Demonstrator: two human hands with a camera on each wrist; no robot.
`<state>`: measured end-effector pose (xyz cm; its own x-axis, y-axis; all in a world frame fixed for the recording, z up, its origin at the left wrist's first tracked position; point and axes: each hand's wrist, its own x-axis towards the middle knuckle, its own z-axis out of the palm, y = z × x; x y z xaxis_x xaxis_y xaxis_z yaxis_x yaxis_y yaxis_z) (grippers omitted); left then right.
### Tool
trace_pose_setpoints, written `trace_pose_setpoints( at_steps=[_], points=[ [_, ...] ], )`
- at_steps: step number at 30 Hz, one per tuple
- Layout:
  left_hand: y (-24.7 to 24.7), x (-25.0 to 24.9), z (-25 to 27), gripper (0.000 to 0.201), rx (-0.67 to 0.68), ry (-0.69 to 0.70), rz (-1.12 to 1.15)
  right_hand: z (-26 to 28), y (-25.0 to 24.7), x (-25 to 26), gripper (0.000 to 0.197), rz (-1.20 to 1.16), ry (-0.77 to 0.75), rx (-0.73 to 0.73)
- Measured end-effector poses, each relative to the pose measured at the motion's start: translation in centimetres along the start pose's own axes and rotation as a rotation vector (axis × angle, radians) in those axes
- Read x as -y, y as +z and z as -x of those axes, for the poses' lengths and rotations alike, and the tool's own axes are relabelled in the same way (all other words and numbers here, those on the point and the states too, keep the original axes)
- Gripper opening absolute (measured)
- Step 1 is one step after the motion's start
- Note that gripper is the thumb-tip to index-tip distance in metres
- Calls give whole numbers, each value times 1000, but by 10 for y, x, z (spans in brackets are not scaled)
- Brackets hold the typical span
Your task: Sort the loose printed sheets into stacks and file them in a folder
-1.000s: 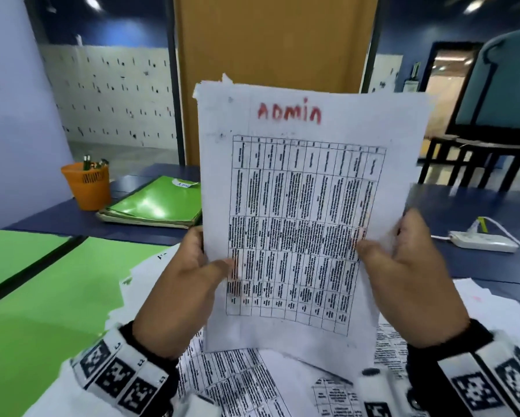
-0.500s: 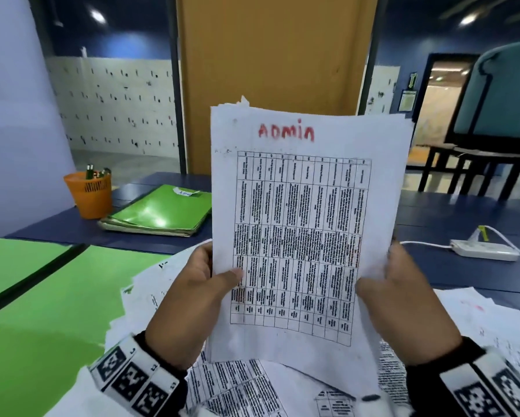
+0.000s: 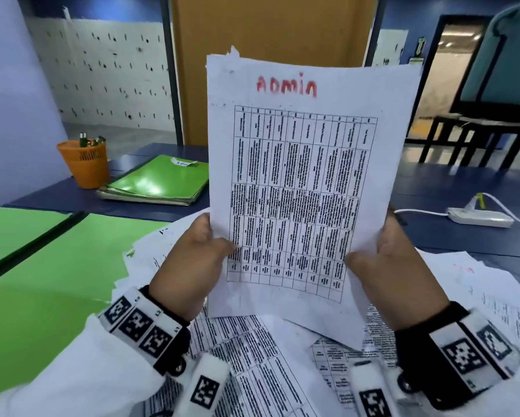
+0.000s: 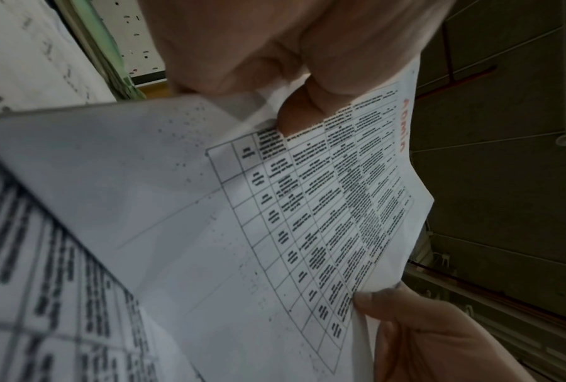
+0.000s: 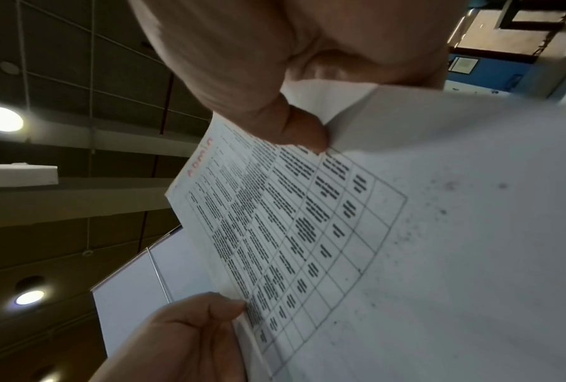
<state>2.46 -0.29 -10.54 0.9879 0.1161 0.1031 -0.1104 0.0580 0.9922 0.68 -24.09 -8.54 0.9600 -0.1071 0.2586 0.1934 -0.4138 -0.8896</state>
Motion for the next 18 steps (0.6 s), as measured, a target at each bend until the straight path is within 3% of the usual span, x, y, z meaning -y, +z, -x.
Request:
trace_pose_setpoints(
  at_steps=[6, 10, 15, 18],
  points=[
    [0, 4, 0, 39, 49, -44, -102, 2, 5, -3, 44, 5, -1, -26],
    [2, 6, -1, 53, 89, -14, -139, 4, 8, -2, 48, 11, -9, -1],
    [-7, -7, -2, 39, -13, 60, -200, 8, 8, 23, 42, -23, -94, -63],
    [-19, -30, -5, 44, -77, 172, -198, 1, 9, 51, 36, 2, -158, -80]
  ],
)
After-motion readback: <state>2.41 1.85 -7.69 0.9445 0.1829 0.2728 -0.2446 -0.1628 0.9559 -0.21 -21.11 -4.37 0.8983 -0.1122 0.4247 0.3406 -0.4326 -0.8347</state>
